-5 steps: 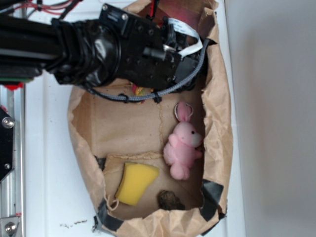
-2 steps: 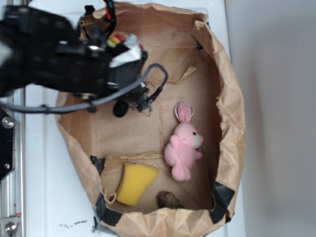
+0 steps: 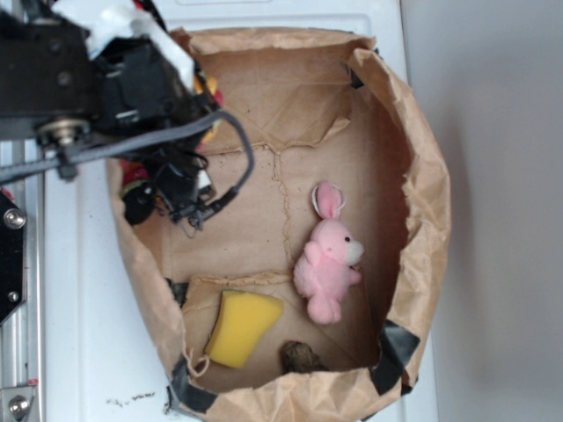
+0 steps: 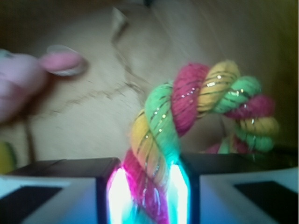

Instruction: Grab the multicolored rope.

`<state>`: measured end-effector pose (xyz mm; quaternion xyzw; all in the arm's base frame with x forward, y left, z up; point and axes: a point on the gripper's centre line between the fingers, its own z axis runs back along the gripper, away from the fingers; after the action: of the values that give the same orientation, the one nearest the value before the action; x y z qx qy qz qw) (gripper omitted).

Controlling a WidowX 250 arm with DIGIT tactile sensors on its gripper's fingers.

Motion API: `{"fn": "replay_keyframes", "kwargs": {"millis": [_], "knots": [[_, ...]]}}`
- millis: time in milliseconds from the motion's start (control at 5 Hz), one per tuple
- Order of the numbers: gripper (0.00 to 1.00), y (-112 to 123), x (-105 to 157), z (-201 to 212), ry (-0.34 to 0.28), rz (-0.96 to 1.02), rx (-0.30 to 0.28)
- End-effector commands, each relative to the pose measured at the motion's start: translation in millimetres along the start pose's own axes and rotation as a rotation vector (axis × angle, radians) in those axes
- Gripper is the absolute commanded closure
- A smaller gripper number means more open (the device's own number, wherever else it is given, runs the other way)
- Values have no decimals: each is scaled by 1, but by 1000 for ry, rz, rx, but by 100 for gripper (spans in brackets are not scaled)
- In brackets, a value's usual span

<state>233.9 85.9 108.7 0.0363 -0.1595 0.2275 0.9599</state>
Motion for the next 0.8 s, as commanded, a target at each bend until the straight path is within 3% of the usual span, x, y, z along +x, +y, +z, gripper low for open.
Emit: {"fn": "replay_keyframes", "kwargs": {"millis": [0,200,600], "knots": [[100,-12,52,26,-65,19,-35],[100,-25,44,40,-91,-73,-93],[100,-37,30,73,-124,-203,-124]]}}
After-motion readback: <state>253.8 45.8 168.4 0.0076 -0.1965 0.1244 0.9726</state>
